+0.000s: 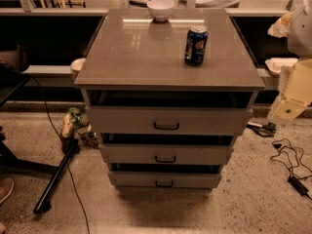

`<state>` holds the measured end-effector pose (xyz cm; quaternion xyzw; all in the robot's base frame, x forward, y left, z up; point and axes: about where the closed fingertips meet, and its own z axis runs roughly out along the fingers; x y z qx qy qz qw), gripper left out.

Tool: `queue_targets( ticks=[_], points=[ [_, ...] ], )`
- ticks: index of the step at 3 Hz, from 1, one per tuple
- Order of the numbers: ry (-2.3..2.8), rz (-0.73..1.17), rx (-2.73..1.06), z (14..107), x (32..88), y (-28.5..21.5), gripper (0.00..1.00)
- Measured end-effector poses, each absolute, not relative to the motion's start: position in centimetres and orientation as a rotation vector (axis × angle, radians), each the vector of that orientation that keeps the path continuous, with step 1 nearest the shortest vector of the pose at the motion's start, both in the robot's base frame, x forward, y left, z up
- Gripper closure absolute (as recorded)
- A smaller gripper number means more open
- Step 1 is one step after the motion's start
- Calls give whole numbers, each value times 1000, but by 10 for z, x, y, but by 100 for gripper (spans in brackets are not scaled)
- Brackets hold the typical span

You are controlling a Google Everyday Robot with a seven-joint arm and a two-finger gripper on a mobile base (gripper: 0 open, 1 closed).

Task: Open top drawer

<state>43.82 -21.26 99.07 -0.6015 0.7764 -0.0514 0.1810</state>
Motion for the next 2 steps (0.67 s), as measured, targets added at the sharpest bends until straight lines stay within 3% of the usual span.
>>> queue_targets(
  ticks=[2],
  points=[
    [2188, -125, -1726, 975, 442, -208, 0]
  ],
)
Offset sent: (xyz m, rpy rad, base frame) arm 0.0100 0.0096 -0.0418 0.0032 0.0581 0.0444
